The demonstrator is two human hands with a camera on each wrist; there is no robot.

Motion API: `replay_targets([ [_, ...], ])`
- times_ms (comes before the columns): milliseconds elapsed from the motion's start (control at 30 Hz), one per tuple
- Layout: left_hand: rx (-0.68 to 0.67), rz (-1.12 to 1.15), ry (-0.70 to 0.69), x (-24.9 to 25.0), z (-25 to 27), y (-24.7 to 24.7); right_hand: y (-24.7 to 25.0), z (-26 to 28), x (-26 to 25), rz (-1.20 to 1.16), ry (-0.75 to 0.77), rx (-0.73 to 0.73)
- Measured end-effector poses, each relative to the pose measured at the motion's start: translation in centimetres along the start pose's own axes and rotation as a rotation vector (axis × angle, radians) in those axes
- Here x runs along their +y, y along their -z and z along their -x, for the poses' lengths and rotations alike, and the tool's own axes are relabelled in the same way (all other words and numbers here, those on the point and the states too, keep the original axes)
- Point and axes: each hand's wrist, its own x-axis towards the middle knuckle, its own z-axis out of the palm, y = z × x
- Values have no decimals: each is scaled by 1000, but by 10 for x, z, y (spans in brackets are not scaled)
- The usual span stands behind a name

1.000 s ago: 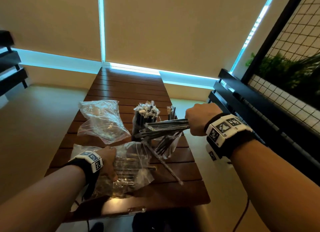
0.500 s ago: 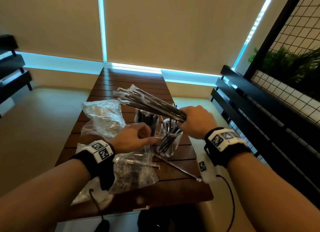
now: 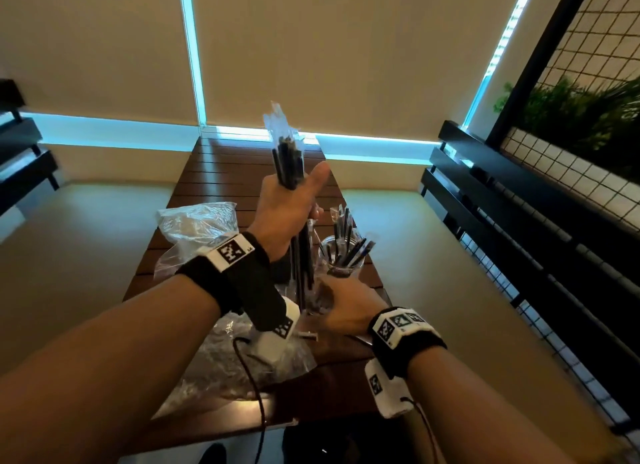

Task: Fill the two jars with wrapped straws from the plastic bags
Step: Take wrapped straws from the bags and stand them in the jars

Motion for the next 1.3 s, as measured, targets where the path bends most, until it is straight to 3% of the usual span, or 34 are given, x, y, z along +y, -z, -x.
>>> replay_targets([
  [67,-25,-39,-50,-4,-4,7,-11,3,25,222,-132,-158],
  [167,-26,-110,-95,-13,-3,11,-27,1,43,361,-245,-223],
  [367,-4,-155,-77,-26,-2,14,-58,-4,52,426,-284,-272],
  [533,-13,-196,-72,-33,3,16,-53,5,49,438,-275,-292],
  [633,-27,-220,-77,-33,4,19,-31,18,47,307,-272,-165],
  [767,33,-204,-112,-27,10,18,2,33,41,48,-118,97],
  [867,104,-169,-133,-23,14,11,29,38,21,-9,24,310],
  [1033,-18,-236,-132,-9,22,-13,63,22,-29,-46,228,553],
  [1133,82,-265,-152,5,12,-22,69,14,-49,-146,303,669],
  [1200,160,-265,-211,21,3,-20,66,12,-49,-227,277,604],
  [1300,177,-238,-271,46,-4,-12,59,8,-40,-312,185,268],
])
